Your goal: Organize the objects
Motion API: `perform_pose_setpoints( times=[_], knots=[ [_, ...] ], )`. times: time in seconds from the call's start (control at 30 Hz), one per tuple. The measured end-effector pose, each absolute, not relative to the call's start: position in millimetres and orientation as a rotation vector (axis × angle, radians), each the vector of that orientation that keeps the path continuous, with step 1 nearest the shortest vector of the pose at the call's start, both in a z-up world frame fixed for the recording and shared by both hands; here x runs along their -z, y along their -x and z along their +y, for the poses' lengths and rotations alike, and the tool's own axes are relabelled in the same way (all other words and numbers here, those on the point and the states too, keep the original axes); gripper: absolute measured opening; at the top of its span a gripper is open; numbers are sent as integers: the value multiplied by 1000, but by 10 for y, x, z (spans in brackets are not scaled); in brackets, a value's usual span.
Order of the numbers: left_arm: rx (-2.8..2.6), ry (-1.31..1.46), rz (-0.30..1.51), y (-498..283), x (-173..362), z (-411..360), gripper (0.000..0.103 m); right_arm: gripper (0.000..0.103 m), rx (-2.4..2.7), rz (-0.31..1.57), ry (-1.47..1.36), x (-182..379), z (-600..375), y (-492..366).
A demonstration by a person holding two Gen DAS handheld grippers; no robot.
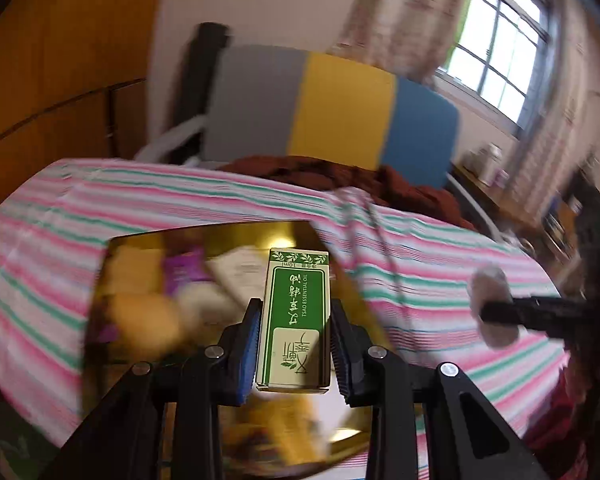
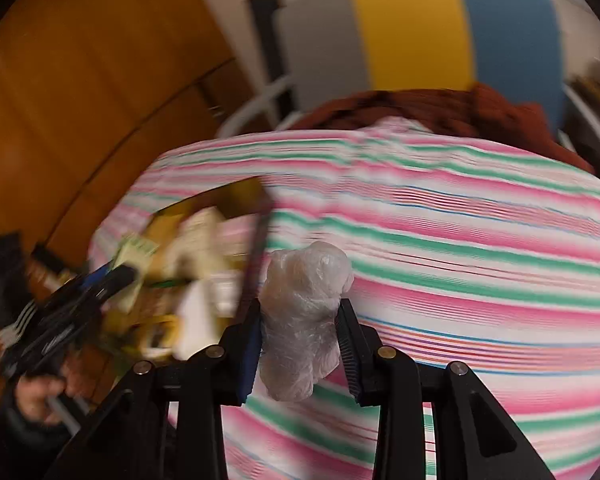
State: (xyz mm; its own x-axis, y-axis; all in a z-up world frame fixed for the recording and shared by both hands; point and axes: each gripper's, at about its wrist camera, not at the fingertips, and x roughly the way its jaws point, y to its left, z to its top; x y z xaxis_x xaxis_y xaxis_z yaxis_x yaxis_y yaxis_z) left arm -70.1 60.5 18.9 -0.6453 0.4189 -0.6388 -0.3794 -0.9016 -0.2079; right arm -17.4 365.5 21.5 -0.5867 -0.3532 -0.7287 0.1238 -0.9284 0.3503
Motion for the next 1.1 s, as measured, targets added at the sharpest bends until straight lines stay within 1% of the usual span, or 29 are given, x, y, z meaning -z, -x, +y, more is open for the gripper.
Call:
perform_pose_setpoints(
  times=[0.2,0.4,0.43,0.47,0.5,0.57,0.63,0.8,0.83,0.87,0.9,0.93,1.0,1.07,1.1],
  knots=[
    [-2557,1056,-196,833,-100,123,31,36,2417,-295,-1217,-219,2877,347],
    [-2522,1063,-211,891,-30,131,33,39,2379,-277,-1244,-112,2522,610],
    [-2513,1071,-199,918,-11,174,34,41,2376,-277,-1251,-95,2499,640],
    [-2509,1089,-190,943,20,215,37,46,2375,-281,-1259,-78,2487,667],
    [-2508,1101,-186,952,34,239,44,49,2375,-294,-1269,-43,2471,720],
    [-2508,1114,-176,959,76,294,45,66,2372,-313,-1284,-4,2472,761],
    [-2517,1128,-158,951,99,327,49,68,2368,-330,-1292,27,2482,779],
    [-2600,1141,-106,873,87,328,52,69,2396,-279,-1317,82,2440,762],
    [-2615,1138,-99,856,79,321,53,72,2407,-266,-1318,85,2424,763],
    [-2633,1134,-92,829,56,318,53,77,2424,-252,-1319,82,2421,748],
    [-2655,1126,-85,797,30,311,55,79,2453,-231,-1316,77,2412,728],
    [-2666,1120,-82,784,17,299,59,81,2474,-219,-1311,72,2409,712],
    [-2693,1101,-70,713,-32,292,62,82,2523,-194,-1294,47,2397,665],
    [-2717,1080,-62,654,-80,281,62,88,2581,-163,-1276,17,2388,616],
    [-2734,1073,-50,614,-101,283,62,89,2612,-154,-1261,-2,2387,583]
  ],
)
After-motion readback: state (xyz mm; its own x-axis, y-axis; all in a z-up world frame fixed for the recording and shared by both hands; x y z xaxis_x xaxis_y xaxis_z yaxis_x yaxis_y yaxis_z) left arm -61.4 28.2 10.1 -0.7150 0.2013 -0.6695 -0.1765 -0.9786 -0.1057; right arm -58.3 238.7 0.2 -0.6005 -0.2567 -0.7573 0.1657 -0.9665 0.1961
